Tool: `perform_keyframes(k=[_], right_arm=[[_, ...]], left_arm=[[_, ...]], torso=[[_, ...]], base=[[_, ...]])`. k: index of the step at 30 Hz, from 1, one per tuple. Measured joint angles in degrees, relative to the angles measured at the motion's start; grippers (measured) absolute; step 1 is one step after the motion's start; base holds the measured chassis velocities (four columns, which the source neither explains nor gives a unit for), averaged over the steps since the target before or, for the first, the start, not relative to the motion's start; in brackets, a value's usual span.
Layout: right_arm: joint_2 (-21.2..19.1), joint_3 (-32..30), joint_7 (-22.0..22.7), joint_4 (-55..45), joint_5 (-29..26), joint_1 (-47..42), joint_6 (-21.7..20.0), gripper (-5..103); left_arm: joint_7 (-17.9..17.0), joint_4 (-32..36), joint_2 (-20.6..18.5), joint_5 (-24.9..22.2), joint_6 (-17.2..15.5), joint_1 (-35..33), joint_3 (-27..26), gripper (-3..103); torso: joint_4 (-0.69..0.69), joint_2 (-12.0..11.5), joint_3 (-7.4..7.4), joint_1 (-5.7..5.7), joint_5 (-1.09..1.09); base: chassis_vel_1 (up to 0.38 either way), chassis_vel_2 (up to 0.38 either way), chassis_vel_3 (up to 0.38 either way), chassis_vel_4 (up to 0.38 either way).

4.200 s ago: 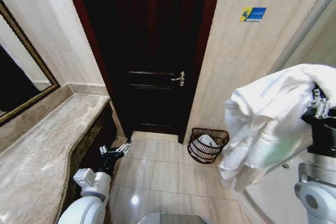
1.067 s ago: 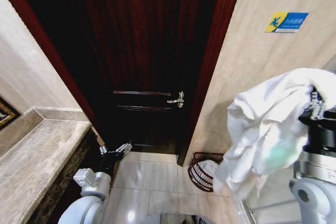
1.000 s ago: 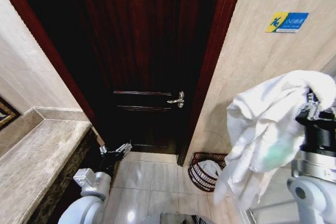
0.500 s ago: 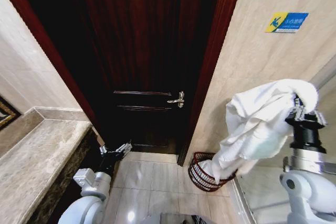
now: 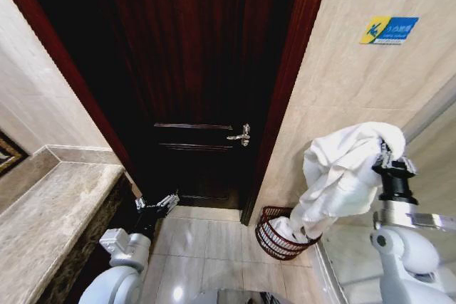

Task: Discard the used towel into the hamper.

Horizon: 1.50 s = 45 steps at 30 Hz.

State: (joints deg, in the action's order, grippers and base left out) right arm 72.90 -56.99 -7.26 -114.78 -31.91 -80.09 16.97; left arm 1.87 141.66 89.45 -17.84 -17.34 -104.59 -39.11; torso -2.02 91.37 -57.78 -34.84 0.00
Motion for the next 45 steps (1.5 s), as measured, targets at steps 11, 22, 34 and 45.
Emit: perform_keyframes(k=[11, 22, 34, 45], right_arm=[[0.2, 2.1, -1.0, 5.9, -0.2, 1.2, 3.0, 7], [1.7, 5.6, -3.9, 12.8, -1.9, 2.3, 5.1, 7], [1.9, 6.5, -5.2, 20.5, -1.6, 3.3, 7.9, 7], [2.0, 7.7, -5.9, 26.1, -1.3, 3.9, 10.2, 7]], left_arm=[[0.0, 0.0, 0.0, 0.0, 0.0, 0.0, 0.0, 97], [0.0, 0.0, 0.0, 0.0, 0.0, 0.0, 0.0, 97], [0.0, 0.0, 0.0, 0.0, 0.0, 0.0, 0.0, 97], [0.0, 0.0, 0.0, 0.0, 0.0, 0.0, 0.0, 97]], torso=[[-0.01, 0.0, 0.0, 0.0, -0.01], [0.0, 0.0, 0.0, 0.0, 0.0], [0.0, 0.0, 0.0, 0.0, 0.0], [0.0, 0.0, 0.0, 0.0, -0.01]], base=[[0.0, 0.0, 0.0, 0.0], [0.0, 0.0, 0.0, 0.0], [0.0, 0.0, 0.0, 0.0], [0.0, 0.0, 0.0, 0.0]])
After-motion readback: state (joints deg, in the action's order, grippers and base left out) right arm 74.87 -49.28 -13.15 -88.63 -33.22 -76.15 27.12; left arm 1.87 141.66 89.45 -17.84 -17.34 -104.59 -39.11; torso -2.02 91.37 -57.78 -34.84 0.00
